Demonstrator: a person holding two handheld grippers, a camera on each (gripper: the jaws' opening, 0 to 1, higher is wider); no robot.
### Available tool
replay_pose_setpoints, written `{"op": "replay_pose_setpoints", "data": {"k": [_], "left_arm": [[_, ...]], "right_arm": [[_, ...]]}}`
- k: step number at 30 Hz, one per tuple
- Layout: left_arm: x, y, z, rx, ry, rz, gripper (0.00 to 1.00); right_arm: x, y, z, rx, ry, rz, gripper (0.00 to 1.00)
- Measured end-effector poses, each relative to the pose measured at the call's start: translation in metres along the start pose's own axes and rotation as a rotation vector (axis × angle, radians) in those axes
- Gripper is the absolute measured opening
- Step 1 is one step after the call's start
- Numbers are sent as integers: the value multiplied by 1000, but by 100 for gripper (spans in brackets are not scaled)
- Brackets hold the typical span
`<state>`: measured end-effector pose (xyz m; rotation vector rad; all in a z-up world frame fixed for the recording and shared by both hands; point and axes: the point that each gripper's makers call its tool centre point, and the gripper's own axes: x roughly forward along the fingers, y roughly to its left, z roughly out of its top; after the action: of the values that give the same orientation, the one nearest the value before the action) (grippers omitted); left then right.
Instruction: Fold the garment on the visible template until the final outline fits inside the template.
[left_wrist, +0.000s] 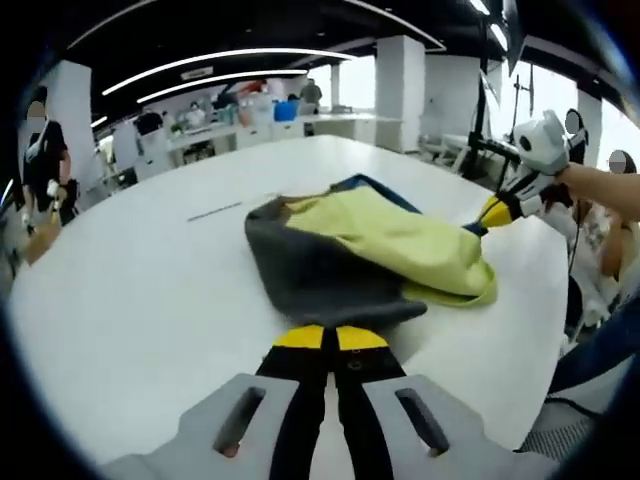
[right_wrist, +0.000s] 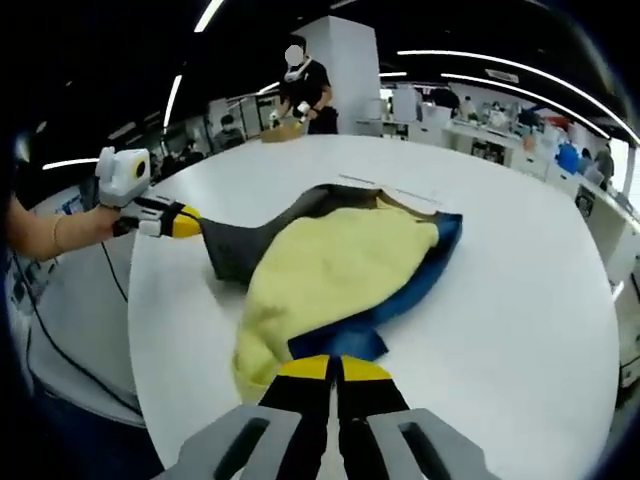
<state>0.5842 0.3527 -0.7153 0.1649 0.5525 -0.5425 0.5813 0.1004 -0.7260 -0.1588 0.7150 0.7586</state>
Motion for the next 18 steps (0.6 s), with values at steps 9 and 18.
{"op": "replay_pose_setpoints", "data": {"k": [9, 18], "left_arm": [[-8, 18, 1, -17, 0, 51, 0], [-22, 44, -4, -53, 5, 114, 0]], "right_arm": [[-18, -21, 6, -3, 11, -61, 0], [-42, -51, 1, 84, -6, -128, 0]]}}
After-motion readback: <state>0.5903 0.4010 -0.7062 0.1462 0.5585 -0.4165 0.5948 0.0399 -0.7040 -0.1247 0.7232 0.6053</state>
